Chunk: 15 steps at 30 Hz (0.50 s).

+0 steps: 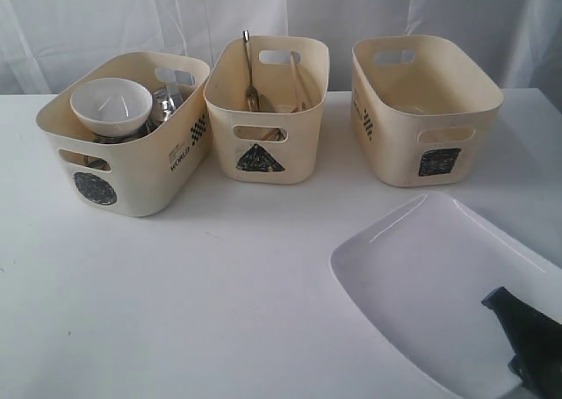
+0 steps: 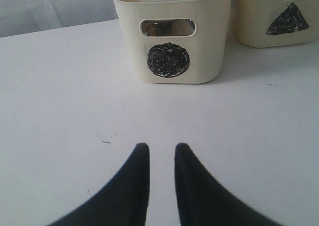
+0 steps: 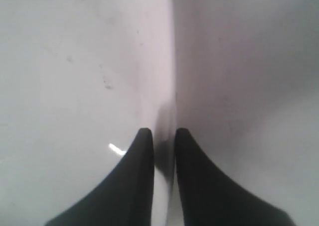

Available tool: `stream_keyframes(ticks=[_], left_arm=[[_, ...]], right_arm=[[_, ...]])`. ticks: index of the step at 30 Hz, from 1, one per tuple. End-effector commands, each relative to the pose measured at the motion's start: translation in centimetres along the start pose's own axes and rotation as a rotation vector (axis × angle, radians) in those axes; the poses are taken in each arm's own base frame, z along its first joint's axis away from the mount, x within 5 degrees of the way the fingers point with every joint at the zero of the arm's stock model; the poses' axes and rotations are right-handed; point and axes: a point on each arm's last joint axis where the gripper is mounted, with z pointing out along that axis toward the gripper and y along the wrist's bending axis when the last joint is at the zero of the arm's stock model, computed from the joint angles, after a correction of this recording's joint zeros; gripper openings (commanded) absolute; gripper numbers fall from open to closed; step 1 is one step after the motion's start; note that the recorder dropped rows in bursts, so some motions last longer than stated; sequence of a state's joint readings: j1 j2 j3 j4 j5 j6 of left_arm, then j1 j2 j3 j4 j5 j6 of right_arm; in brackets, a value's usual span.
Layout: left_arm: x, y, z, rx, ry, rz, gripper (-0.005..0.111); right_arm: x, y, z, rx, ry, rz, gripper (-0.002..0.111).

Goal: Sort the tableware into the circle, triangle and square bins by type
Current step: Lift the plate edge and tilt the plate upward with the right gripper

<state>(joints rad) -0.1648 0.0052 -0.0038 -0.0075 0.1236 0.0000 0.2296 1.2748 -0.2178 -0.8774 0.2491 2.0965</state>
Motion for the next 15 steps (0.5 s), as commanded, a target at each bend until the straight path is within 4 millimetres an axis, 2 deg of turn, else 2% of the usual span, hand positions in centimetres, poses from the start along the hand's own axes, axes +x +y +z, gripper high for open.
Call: stream_keyframes(ticks=[1,4,10,15], left_arm=[[0.1,0.0,0.0,-0.001,0.003,-0.009,0.025],[0.1,0.0,0.0,-0.001,0.003,-0.009,0.025],[0.1,0.0,0.0,-0.001,0.003,-0.009,0.025],[0.1,0.0,0.0,-0.001,0.003,-0.009,0.025]], right_arm=[[0.0,-0.2,0.1,0.008,0.000,-0.097,0.000],[-0.2,-0.3,-0.5,-0.009,-0.026,-0.122,0.000],[-1.3,-0.2,-3.4,-0.131,-0.144,-0.203,0.000],[-1.5,0.0,-4.7,-0.226,-0.181,-0.214,0.000]])
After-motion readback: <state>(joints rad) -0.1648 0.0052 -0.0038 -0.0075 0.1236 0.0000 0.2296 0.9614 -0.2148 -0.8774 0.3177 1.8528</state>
